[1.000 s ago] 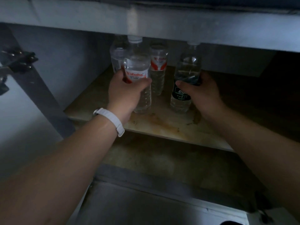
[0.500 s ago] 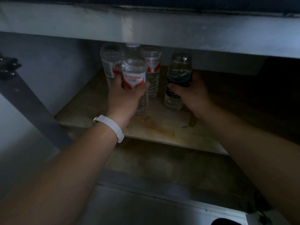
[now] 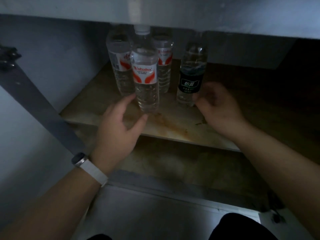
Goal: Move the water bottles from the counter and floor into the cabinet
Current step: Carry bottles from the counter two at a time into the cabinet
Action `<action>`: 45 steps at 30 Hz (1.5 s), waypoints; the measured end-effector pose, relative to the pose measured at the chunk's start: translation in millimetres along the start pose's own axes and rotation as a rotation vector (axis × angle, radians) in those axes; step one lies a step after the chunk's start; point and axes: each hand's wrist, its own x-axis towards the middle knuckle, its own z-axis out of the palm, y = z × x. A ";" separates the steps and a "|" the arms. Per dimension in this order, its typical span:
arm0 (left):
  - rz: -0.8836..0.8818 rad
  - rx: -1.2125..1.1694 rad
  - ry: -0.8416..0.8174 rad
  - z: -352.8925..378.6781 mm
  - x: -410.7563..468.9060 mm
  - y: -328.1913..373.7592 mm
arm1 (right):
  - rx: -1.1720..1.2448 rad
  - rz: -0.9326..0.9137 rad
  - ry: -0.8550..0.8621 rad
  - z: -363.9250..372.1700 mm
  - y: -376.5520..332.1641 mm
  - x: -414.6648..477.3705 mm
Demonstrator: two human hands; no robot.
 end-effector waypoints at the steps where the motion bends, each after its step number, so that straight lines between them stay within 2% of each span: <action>1: 0.040 0.084 -0.019 -2.9 -6.8 -1.0 | -0.055 -0.013 -0.057 -1.1 -2.3 -8.6; 3: 0.098 0.241 -0.079 -10.2 -16.7 -1.5 | -0.299 -0.118 -0.154 -2.1 -7.9 -28.2; 5: 0.188 0.419 -0.135 -20.3 -20.7 -3.9 | -0.533 -0.351 -0.181 0.2 -15.0 -45.0; 8: 0.233 0.582 -0.235 -41.5 -24.6 -1.8 | -0.658 -0.522 -0.223 7.5 -22.9 -62.2; 12: 0.196 0.645 -0.343 -72.8 -42.2 22.9 | -0.674 -0.520 -0.336 11.0 -42.8 -93.5; 16: 0.137 0.660 -0.438 -110.3 -55.6 62.8 | -0.654 -0.437 -0.514 -5.2 -83.7 -119.7; 25: 0.100 0.669 -0.486 -209.4 -62.5 195.5 | -0.700 -0.461 -0.644 -100.5 -211.8 -156.8; 36: 0.252 0.645 -0.409 -306.8 4.3 357.6 | -0.780 -0.474 -0.492 -252.5 -362.6 -142.4; 40: 0.373 0.593 -0.357 -327.2 30.6 389.5 | -0.843 -0.458 -0.381 -287.6 -399.2 -144.3; 45: 0.513 0.502 -0.387 -333.4 48.0 409.8 | -0.887 -0.323 -0.227 -319.2 -427.5 -171.7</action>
